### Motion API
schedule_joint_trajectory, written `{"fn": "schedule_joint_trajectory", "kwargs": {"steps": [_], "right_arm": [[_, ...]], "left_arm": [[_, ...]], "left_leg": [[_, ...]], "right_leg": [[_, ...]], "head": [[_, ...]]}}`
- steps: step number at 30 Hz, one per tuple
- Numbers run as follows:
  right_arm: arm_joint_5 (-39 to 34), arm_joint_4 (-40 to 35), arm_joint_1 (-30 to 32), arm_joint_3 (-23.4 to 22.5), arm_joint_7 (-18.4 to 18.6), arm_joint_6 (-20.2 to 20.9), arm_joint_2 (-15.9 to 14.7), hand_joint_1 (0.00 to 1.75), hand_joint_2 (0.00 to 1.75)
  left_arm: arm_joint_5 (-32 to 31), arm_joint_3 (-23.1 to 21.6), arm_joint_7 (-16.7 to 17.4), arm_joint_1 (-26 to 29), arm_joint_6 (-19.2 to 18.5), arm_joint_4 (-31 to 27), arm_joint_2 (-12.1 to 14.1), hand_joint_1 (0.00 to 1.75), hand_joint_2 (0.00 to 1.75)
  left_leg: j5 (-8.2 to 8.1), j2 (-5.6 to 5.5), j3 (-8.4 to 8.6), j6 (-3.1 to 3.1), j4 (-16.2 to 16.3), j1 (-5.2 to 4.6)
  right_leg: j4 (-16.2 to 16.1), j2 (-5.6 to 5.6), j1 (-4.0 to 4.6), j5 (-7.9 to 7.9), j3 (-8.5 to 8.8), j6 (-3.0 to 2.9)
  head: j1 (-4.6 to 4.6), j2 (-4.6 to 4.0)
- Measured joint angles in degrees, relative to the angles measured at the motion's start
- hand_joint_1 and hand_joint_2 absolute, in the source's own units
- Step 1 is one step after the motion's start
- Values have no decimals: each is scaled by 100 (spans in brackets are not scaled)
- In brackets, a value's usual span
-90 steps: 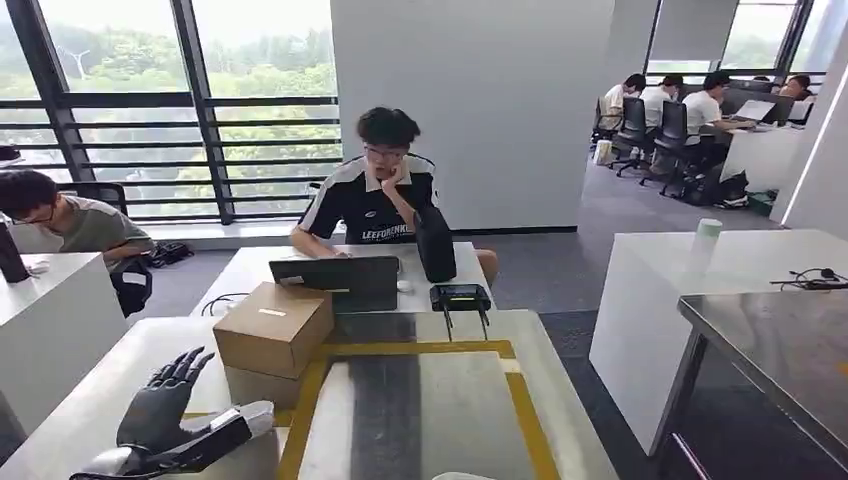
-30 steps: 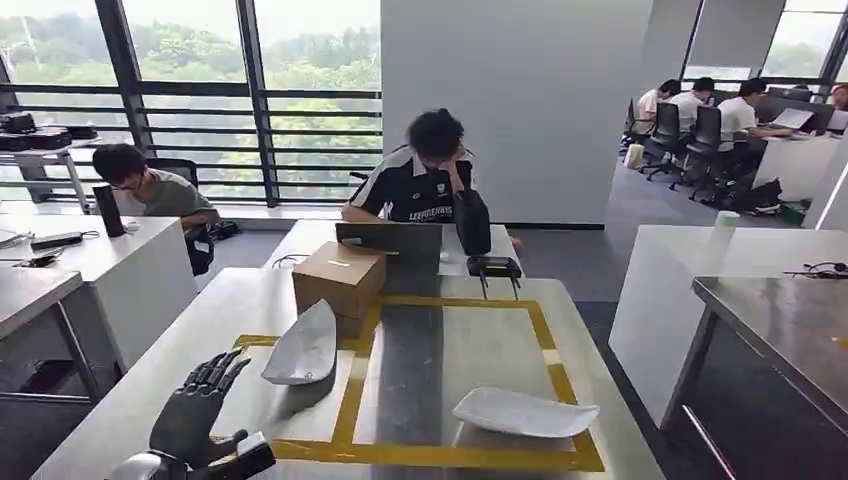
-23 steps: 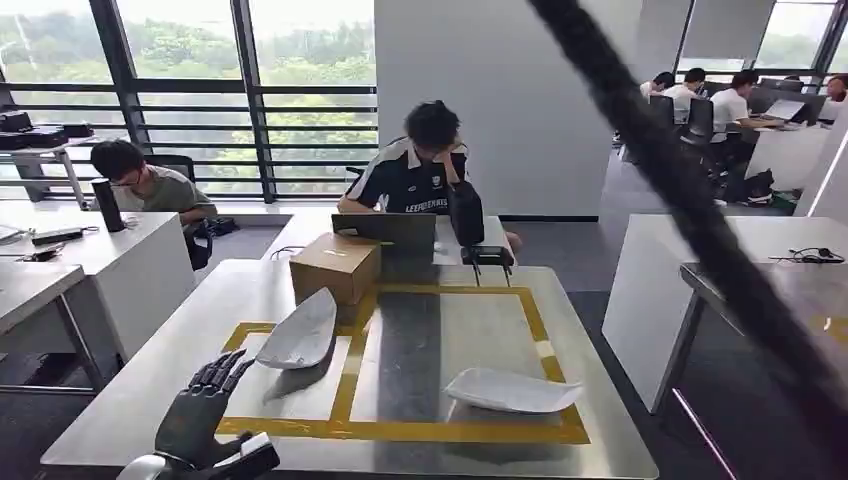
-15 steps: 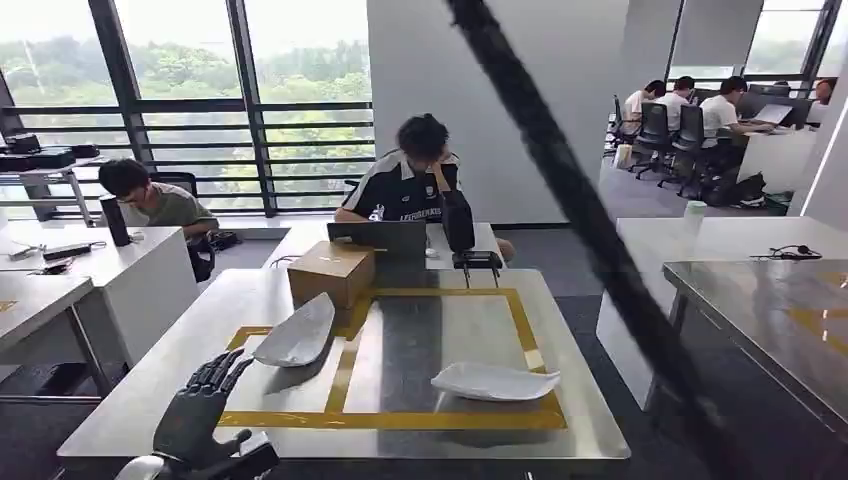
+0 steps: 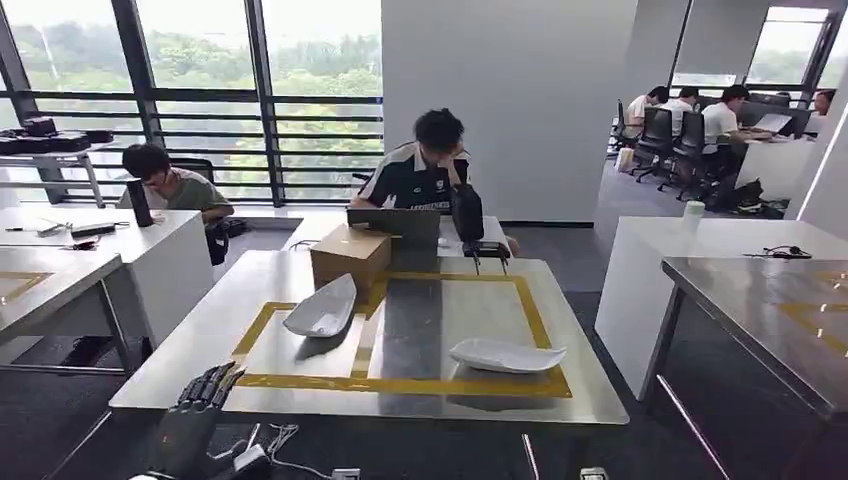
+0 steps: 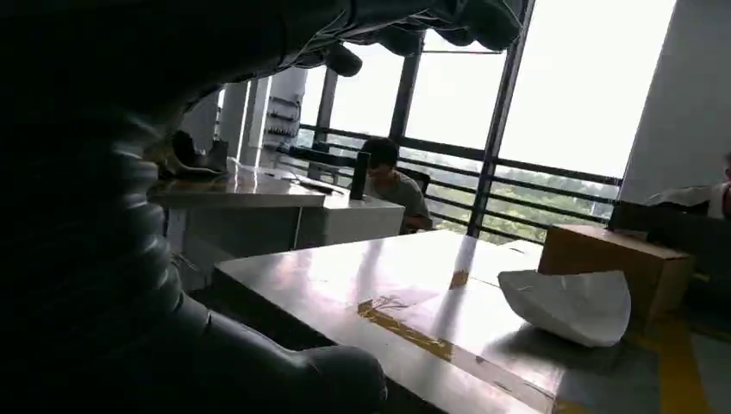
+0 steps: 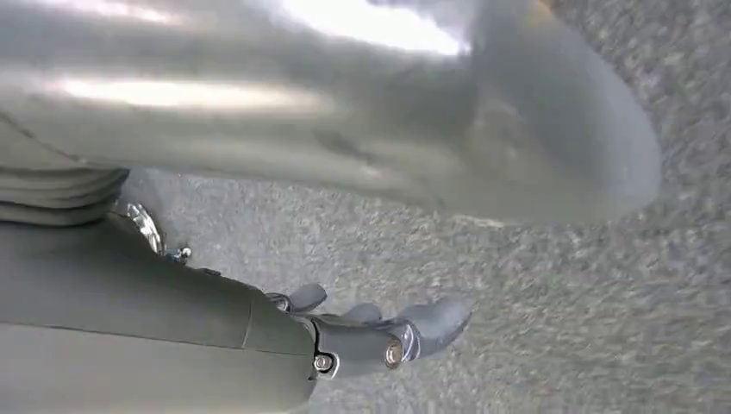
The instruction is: Take the parts from the cabinet and place them on the table.
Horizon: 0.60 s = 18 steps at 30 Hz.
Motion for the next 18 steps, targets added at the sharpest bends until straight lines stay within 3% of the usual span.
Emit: {"fn": "schedule_joint_trajectory", "kwargs": {"steps": [1, 2, 4, 5, 6, 7, 9, 10, 11, 12, 13, 15, 16, 17, 18], "right_arm": [[0, 0, 1, 0, 0, 0, -2, 0, 0], [2, 0, 1, 0, 0, 0, -2, 0, 0], [39, 0, -4, 0, -66, -18, -13, 0, 0], [52, 0, -10, 0, -169, -46, -20, 0, 0], [68, -2, -33, 0, -307, -72, -46, 0, 0], [77, 0, -31, 2, -383, -79, -59, 0, 0], [85, -2, -23, 2, -448, -114, -70, 0, 0], [83, -2, -19, 0, -429, -116, -74, 0, 0], [66, 0, -25, 0, -393, -111, -72, 0, 0], [46, 0, -28, 0, -367, -94, -68, 0, 0], [44, 0, -27, 0, -330, -63, -68, 0, 0], [42, 0, -27, 0, -291, -28, -52, 0, 0], [41, 0, -27, 0, -321, -26, -39, 0, 0], [33, 0, -25, 0, -341, -28, -20, 0, 0], [22, 0, -24, 0, -334, -28, -9, 0, 0]], "left_arm": [[0, 4, 0, 28, 0, 13, 0, 0, 175], [0, 4, 0, 55, 0, 24, -2, 0, 175], [0, 15, 0, 83, 2, 37, -2, 0, 175], [11, 24, -18, 82, 9, 39, -2, 0, 175], [33, 46, -65, 88, 20, 31, 2, 0, 175], [59, 70, -105, 87, 26, 33, 9, 0, 175], [107, 90, -182, 74, 26, 44, 9, 0, 175], [107, 92, -203, 77, 24, 50, 15, 0, 175], [90, 94, -199, 67, 24, 66, 20, 0, 175], [68, 100, -182, 39, 16, 85, 22, 0, 175], [70, 101, -159, -3, 0, 96, 17, 0, 175], [103, 114, -155, -47, -77, 114, 9, 0, 175], [81, 116, -118, -43, -85, 127, 7, 0, 175], [0, 114, -37, -33, -81, 144, 7, 0, 175], [-22, 114, -26, -29, -68, 155, 2, 0, 175]], "left_leg": [[75, 0, -99, -4, 4, 0], [137, -2, -181, -15, 5, 0], [268, -7, -344, -48, 17, 6], [332, -12, -400, -74, 25, 6], [387, -16, -448, -122, 28, -7], [436, -8, -417, -161, -10, 2], [550, 3, -401, -234, -62, 21], [602, -6, -415, -281, -107, 5], [543, -7, -462, -296, -52, 26], [203, -4, -574, -304, 130, 17], [-186, -6, -669, -320, 492, 19], [-717, -4, -836, -362, 1362, 20], [-761, -4, -847, -367, 1666, 20], [-653, -4, -760, -362, 1738, 20], [-465, -3, -554, -350, 1576, 20]], "right_leg": [[207, 2, -1, 29, 22, -3], [165, 6, 1, 159, 153, -12], [-527, 7, 0, 511, 754, -40], [-1078, 17, 1, 520, 1187, -61], [-1622, 37, 20, 220, 1512, -105], [-1535, 48, 60, 319, 1451, -141], [-1606, 52, 88, 354, 1390, -227], [-1645, 44, 64, 419, 1355, -277], [-1679, 4, 26, 518, 1319, -312], [-1684, -4, 28, 592, 1247, -371], [-1683, -15, 29, 664, 1162, -388], [-1679, -31, 41, 807, 1007, -400], [-1675, -32, 47, 876, 920, -399], [-1674, -33, 51, 947, 827, -397], [-1670, -33, 58, 1020, 732, -389]], "head": [[-7, 0], [0, 0], [0, 0], [-5, 0], [2, 2], [-13, 0], [-15, 0], [-13, 0], [-15, 0], [-18, -2], [-20, 0], [-18, 0], [-20, 0], [-18, 0], [-22, 0]]}}
